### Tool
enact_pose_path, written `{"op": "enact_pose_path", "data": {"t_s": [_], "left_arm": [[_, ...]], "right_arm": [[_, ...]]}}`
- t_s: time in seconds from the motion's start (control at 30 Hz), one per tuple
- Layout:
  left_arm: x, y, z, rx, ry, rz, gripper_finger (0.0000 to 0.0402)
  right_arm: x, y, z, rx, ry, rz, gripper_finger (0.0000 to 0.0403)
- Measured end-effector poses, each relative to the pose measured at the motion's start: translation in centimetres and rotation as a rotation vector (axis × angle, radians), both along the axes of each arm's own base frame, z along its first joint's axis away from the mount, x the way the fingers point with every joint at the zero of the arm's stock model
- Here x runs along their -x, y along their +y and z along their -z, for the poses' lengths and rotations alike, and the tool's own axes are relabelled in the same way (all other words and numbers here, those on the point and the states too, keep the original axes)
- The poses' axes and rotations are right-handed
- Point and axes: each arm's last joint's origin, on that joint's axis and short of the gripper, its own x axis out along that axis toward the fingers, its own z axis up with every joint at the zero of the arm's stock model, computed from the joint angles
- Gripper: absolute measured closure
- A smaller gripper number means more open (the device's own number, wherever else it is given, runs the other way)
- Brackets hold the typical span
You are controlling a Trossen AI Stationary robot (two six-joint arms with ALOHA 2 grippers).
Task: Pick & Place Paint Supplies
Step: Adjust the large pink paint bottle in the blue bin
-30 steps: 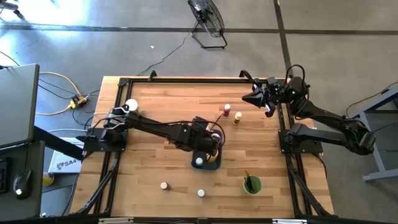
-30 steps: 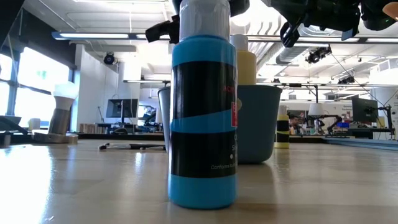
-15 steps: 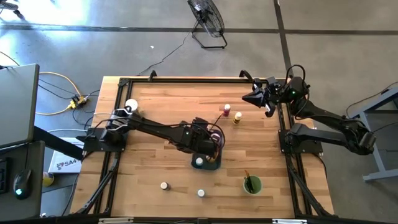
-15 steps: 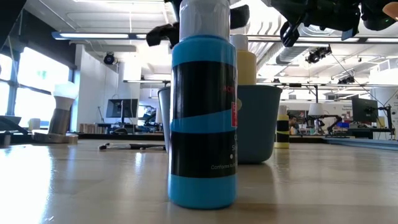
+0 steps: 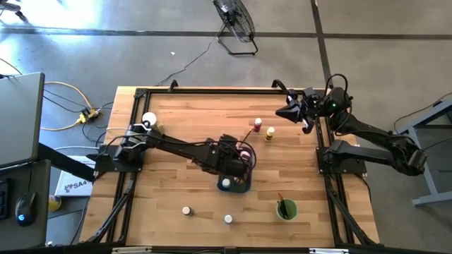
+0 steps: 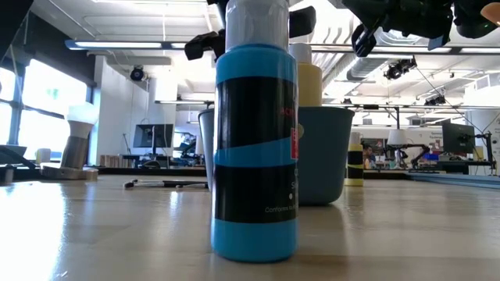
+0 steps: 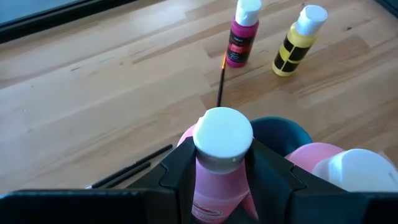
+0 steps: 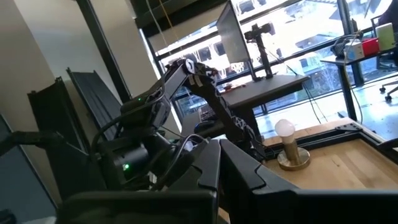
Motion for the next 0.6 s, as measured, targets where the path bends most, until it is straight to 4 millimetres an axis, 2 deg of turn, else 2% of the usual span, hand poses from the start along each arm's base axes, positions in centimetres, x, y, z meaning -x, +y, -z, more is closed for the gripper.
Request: {"op": "enact_pose_path", "data": {"t_s": [0.43,0.6], "left_arm": [[-0.09,-0.03,-0.03,0.021,-0.007,0.006,0.0283],[-0.09,-0.08,-0.02,0.044,-0.003,0.013,0.0256]], "right_arm": [[0.0,0.0,0.0,0.001,0.0,0.0,0.0401],[0.0,0.0,0.0,0.002,0.0,0.0,0.0401]]}}
